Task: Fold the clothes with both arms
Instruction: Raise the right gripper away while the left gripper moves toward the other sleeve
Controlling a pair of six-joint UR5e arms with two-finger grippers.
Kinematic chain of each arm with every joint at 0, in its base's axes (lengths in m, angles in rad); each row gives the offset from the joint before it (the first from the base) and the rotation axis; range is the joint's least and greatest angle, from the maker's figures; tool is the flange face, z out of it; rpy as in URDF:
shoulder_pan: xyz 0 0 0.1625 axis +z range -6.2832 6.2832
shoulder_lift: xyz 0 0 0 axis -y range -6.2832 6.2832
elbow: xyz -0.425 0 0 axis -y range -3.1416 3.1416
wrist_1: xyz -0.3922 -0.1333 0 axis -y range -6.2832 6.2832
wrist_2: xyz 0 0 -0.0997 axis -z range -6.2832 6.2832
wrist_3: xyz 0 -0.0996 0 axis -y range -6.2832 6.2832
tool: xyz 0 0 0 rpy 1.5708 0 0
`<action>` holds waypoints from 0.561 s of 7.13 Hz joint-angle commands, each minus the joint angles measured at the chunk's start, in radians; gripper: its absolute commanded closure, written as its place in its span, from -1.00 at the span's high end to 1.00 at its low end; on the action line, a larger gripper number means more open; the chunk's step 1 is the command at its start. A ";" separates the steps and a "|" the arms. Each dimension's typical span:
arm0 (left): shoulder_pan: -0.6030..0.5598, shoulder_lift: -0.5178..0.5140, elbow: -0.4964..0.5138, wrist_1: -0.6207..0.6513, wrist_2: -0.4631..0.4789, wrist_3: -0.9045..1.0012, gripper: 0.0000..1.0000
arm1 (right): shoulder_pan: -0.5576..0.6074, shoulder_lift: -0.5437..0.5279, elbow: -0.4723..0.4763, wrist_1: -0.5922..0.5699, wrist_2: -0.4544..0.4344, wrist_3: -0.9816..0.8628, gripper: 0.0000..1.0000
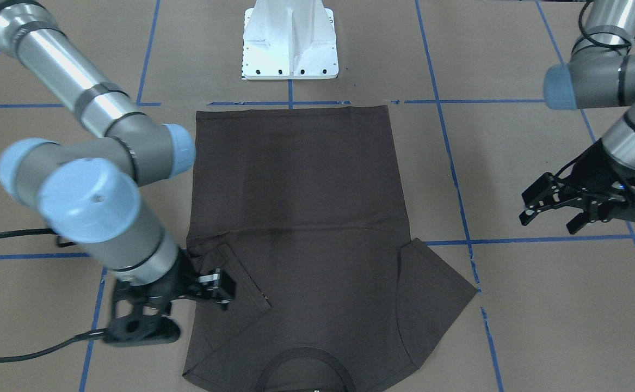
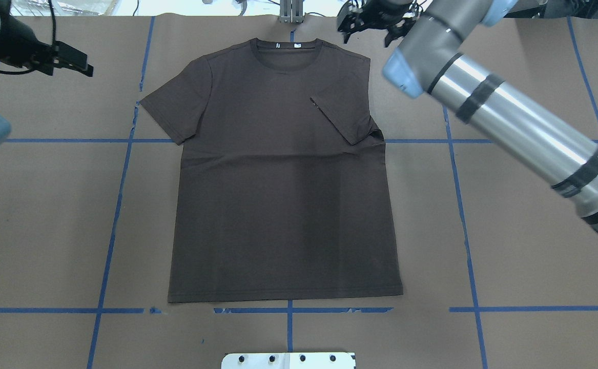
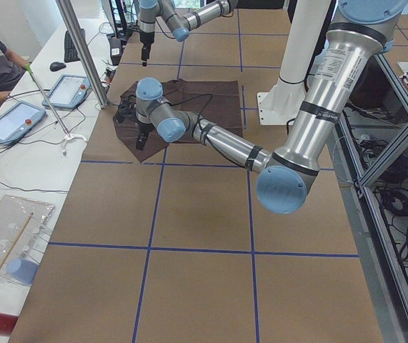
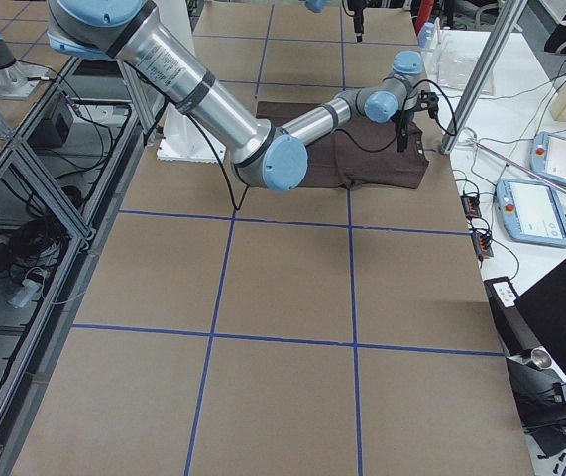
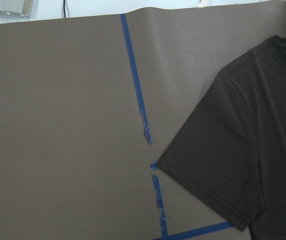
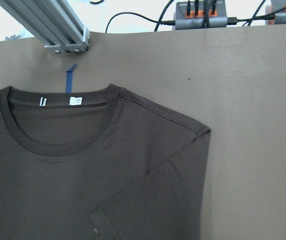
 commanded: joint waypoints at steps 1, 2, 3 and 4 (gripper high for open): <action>0.118 -0.008 0.098 -0.090 0.163 -0.143 1.00 | 0.083 -0.179 0.200 -0.202 0.062 -0.237 1.00; 0.171 -0.012 0.201 -0.269 0.253 -0.264 1.00 | 0.085 -0.264 0.293 -0.229 0.066 -0.271 1.00; 0.187 -0.069 0.279 -0.312 0.294 -0.335 1.00 | 0.076 -0.275 0.305 -0.226 0.064 -0.271 1.00; 0.190 -0.121 0.345 -0.313 0.338 -0.344 0.98 | 0.036 -0.280 0.302 -0.212 0.050 -0.263 1.00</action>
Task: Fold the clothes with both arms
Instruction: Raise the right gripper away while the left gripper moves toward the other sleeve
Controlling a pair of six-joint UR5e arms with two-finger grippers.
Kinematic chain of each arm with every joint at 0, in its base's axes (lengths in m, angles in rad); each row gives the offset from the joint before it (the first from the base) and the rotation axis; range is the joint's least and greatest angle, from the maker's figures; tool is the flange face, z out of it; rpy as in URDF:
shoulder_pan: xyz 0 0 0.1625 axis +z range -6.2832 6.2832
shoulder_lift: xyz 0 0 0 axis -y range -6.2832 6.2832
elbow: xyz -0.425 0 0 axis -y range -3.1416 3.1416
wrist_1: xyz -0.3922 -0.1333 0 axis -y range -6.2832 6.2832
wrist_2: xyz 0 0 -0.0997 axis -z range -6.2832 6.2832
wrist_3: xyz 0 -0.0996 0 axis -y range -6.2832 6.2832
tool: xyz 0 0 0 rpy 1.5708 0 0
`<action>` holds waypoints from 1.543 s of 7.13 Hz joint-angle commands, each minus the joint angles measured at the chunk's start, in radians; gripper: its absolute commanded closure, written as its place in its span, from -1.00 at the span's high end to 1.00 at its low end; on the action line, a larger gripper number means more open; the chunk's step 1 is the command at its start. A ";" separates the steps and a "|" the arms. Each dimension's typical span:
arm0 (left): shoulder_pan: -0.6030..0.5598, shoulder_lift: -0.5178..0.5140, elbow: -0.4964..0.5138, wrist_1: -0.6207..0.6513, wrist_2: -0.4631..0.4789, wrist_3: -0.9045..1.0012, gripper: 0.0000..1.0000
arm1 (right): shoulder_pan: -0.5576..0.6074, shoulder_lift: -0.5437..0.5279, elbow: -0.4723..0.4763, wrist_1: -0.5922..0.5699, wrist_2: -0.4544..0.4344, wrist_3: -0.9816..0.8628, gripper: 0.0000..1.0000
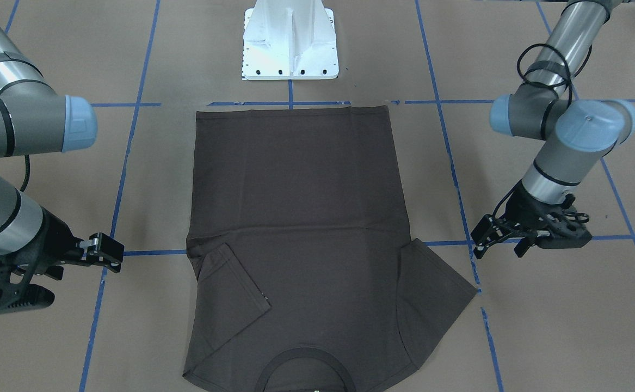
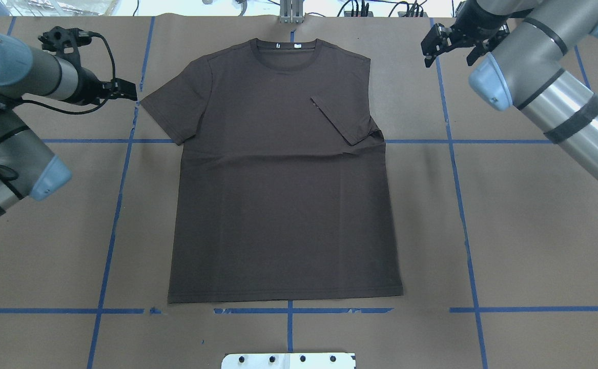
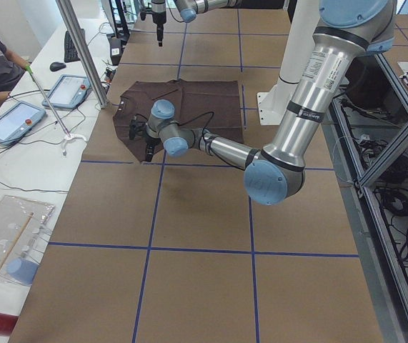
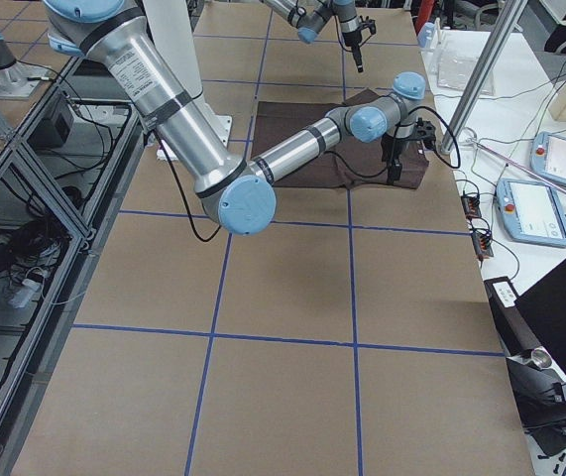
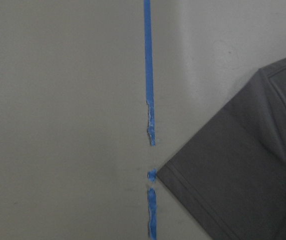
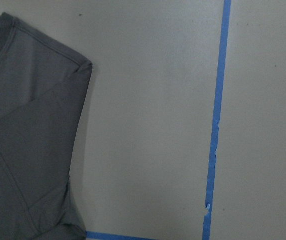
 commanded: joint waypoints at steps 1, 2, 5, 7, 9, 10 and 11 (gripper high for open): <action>0.032 -0.105 0.141 -0.040 0.113 -0.065 0.88 | -0.036 -0.022 0.017 0.006 -0.009 0.001 1.00; 0.049 -0.126 0.196 -0.046 0.141 -0.059 0.88 | -0.036 -0.022 0.018 0.006 -0.004 0.002 1.00; 0.075 -0.177 0.268 -0.052 0.172 -0.064 0.90 | -0.039 -0.016 0.020 0.009 -0.002 0.029 1.00; 0.082 -0.176 0.271 -0.052 0.175 -0.064 0.84 | -0.042 -0.014 0.018 0.014 -0.004 0.029 1.00; 0.081 -0.173 0.284 -0.053 0.176 -0.058 0.74 | -0.053 -0.008 0.020 0.027 -0.004 0.093 1.00; 0.081 -0.173 0.284 -0.052 0.176 -0.058 0.64 | -0.054 -0.010 0.018 0.037 -0.004 0.095 1.00; 0.079 -0.173 0.284 -0.052 0.176 -0.058 0.45 | -0.054 -0.010 0.020 0.043 -0.004 0.094 1.00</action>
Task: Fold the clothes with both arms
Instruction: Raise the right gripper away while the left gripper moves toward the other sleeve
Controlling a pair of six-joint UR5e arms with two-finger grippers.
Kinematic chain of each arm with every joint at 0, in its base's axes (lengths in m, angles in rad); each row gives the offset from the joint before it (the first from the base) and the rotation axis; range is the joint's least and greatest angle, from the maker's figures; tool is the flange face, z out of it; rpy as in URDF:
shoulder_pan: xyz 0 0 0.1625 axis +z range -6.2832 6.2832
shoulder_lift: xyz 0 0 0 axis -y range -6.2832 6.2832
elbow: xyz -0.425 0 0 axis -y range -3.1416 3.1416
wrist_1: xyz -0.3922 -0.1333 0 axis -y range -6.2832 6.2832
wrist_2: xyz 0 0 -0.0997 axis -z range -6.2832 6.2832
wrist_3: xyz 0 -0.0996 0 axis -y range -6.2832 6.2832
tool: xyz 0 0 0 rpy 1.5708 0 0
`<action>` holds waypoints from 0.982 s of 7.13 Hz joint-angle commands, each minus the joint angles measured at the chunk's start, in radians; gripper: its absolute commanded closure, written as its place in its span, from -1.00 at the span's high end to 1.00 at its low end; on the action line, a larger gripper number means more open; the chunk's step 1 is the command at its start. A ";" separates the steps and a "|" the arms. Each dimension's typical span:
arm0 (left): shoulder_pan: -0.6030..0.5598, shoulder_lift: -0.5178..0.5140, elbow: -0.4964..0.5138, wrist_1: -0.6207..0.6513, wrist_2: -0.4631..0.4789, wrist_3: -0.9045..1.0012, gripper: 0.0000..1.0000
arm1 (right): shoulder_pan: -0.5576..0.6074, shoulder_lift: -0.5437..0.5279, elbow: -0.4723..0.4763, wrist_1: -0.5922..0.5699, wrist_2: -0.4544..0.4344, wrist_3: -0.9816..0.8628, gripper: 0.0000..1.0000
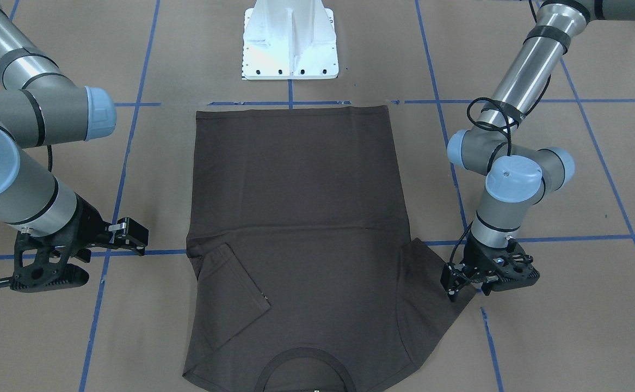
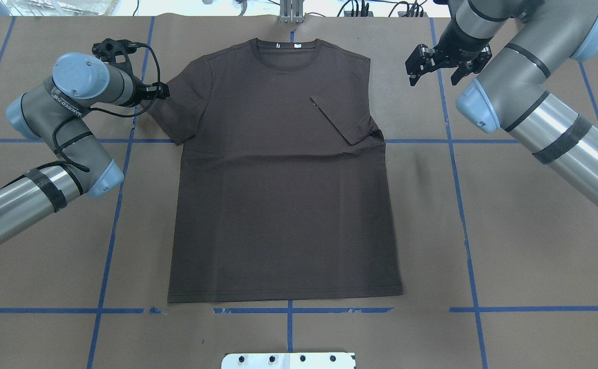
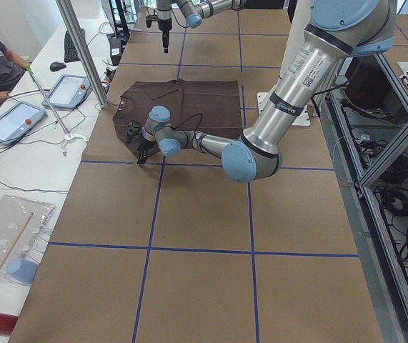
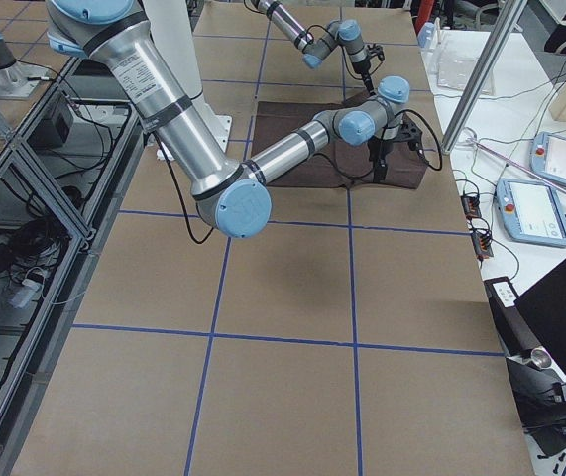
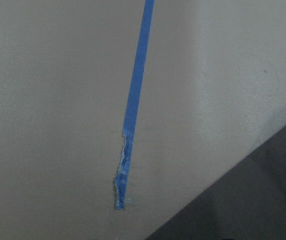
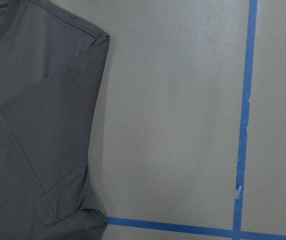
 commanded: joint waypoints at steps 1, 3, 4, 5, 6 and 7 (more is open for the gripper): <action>-0.001 0.001 0.000 0.000 0.000 0.002 0.17 | -0.002 0.000 0.002 0.011 0.000 0.005 1.00; -0.001 0.001 -0.008 0.011 -0.001 0.000 -0.46 | -0.002 -0.001 0.007 0.011 -0.003 0.004 1.00; -0.001 0.001 -0.008 0.013 -0.003 0.000 -0.82 | -0.002 -0.003 0.007 0.011 -0.006 0.004 1.00; -0.001 -0.002 -0.014 0.016 -0.004 0.000 -1.00 | -0.002 -0.001 0.007 0.011 -0.006 0.004 1.00; -0.003 0.004 -0.043 0.019 -0.009 0.000 -1.00 | -0.002 -0.001 0.007 0.011 -0.006 0.004 1.00; -0.003 -0.002 -0.070 0.064 -0.010 0.000 -1.00 | -0.002 -0.003 0.007 0.011 -0.006 0.004 1.00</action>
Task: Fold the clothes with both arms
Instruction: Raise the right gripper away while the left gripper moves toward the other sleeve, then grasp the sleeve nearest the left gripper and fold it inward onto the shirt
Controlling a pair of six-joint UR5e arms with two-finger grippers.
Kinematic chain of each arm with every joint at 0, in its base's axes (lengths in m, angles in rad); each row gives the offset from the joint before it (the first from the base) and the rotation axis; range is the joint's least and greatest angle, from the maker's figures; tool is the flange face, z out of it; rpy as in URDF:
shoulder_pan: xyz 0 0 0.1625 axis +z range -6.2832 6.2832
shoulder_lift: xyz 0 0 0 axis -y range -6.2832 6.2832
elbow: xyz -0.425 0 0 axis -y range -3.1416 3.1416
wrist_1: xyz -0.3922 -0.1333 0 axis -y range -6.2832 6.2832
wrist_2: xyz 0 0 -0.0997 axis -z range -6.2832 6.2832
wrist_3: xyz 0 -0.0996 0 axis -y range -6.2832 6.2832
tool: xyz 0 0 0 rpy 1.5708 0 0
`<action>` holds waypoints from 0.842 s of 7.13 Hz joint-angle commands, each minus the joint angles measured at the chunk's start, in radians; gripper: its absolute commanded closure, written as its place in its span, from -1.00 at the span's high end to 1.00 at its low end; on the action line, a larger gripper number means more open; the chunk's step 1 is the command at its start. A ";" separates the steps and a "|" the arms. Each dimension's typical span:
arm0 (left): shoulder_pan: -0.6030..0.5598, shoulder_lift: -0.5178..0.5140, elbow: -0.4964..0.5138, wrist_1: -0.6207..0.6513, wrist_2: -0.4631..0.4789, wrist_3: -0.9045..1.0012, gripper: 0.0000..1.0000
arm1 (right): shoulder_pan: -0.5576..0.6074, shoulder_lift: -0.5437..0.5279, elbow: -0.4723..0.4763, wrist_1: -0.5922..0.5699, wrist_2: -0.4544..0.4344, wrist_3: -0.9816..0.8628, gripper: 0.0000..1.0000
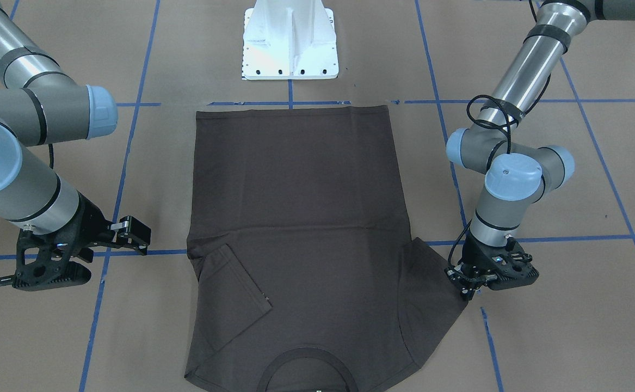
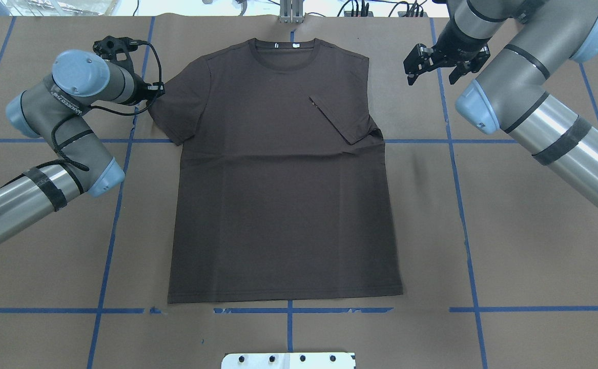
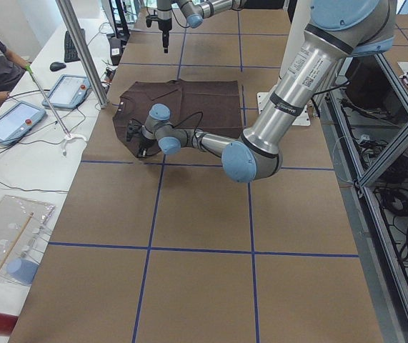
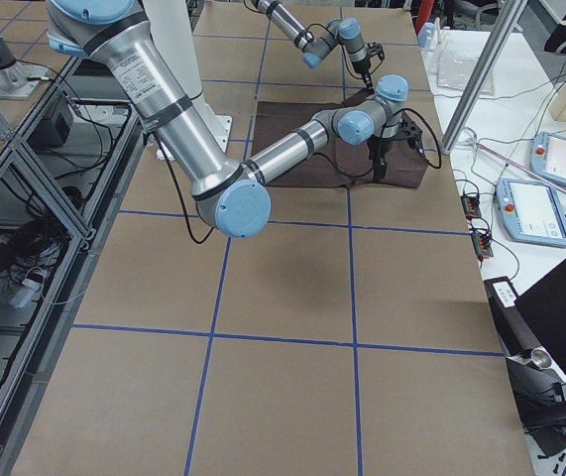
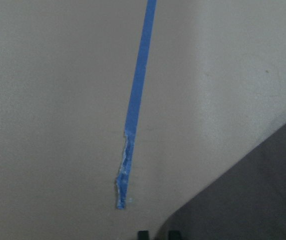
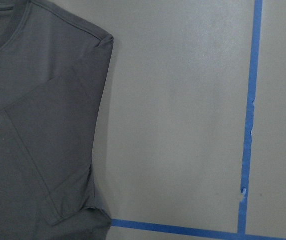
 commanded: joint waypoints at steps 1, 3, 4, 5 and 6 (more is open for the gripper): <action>0.001 -0.007 -0.078 0.099 -0.004 -0.002 -1.00 | 0.000 -0.001 0.000 0.002 0.000 0.000 1.00; 0.002 -0.077 -0.158 0.260 -0.036 -0.029 -1.00 | -0.002 -0.004 0.000 0.014 0.000 0.002 1.00; 0.005 -0.140 -0.146 0.295 -0.038 -0.128 -1.00 | 0.000 -0.006 0.002 0.014 -0.002 0.005 1.00; 0.019 -0.206 -0.085 0.291 -0.037 -0.162 -1.00 | 0.000 -0.007 0.002 0.014 -0.002 0.005 1.00; 0.060 -0.280 0.000 0.282 -0.032 -0.240 -1.00 | 0.000 -0.009 0.002 0.015 -0.002 0.005 1.00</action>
